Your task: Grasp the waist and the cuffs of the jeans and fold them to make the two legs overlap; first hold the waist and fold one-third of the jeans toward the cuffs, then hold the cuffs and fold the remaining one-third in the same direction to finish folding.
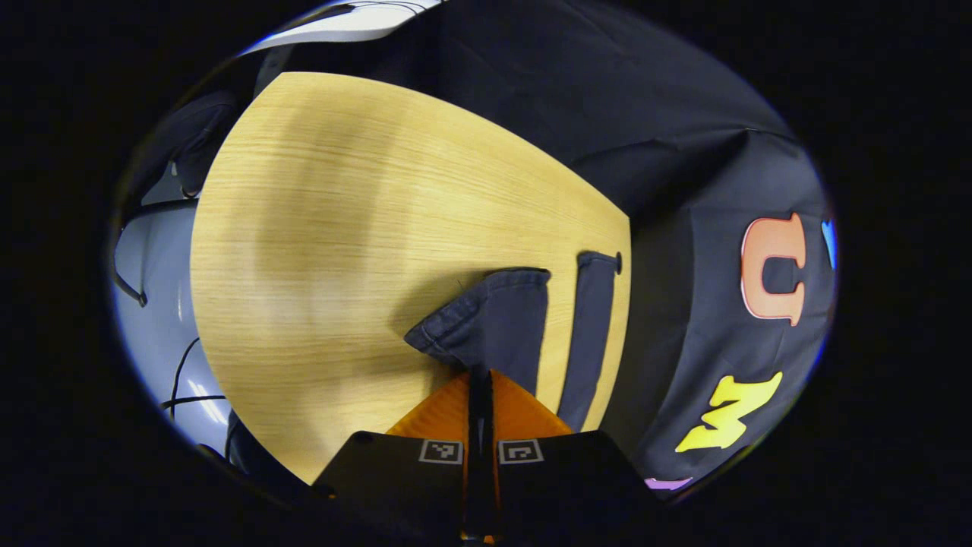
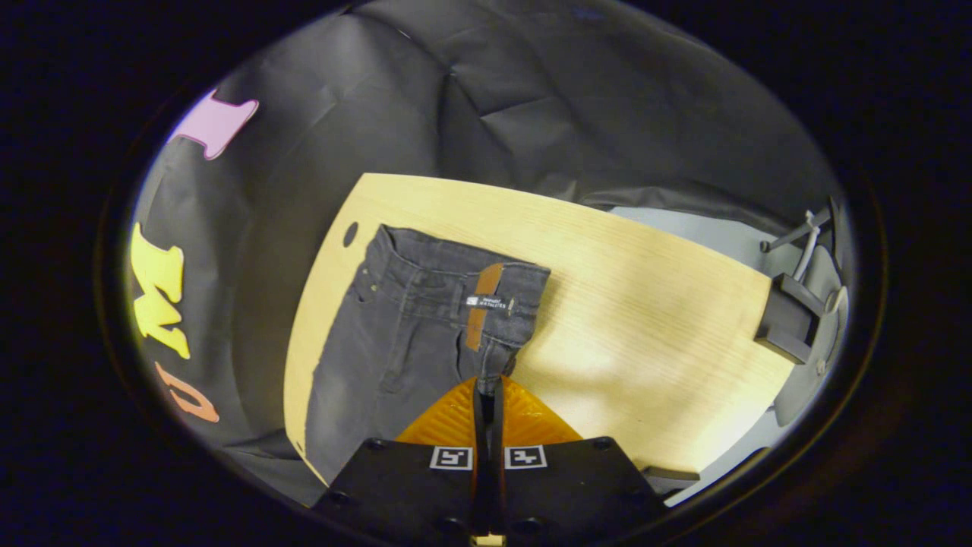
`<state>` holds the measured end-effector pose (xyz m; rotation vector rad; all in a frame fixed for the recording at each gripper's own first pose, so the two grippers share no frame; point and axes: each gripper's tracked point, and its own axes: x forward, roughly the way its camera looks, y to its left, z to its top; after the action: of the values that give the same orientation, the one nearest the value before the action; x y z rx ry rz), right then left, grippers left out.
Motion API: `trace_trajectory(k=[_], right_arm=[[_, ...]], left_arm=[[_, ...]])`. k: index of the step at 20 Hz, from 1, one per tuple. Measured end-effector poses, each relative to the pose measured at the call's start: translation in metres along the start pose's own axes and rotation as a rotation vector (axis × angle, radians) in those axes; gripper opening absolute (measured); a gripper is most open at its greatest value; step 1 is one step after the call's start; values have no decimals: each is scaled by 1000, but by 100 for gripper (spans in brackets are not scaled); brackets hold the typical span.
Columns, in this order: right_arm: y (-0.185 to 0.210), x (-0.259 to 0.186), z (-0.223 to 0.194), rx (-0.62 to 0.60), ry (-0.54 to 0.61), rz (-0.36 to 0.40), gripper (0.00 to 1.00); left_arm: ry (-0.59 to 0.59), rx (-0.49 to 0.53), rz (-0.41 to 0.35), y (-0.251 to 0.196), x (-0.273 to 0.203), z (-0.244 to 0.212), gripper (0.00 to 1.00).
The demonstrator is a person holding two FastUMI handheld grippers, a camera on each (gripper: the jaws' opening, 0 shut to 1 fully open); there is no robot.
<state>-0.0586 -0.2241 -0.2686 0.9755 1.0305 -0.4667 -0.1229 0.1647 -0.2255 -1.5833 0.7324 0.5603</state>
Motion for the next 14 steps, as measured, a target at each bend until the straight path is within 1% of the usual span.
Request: trace_trajectory(k=[4,6,9,12,14], right_arm=[[50,-20,13,25,1,132,1],[70,-26,25,20,0,177,1],[100,-26,39,21,1,228,1],[124,-16,51,38,7,258,0],[139,-8,61,44,4,273,1]], left_arm=[[13,-7,-62,-52,3,2,3],[27,-38,-98,-79,7,3,4],[16,-73,-160,-121,20,6,3],[16,-114,-171,-145,36,12,3],[0,-139,-155,-153,52,21,3]])
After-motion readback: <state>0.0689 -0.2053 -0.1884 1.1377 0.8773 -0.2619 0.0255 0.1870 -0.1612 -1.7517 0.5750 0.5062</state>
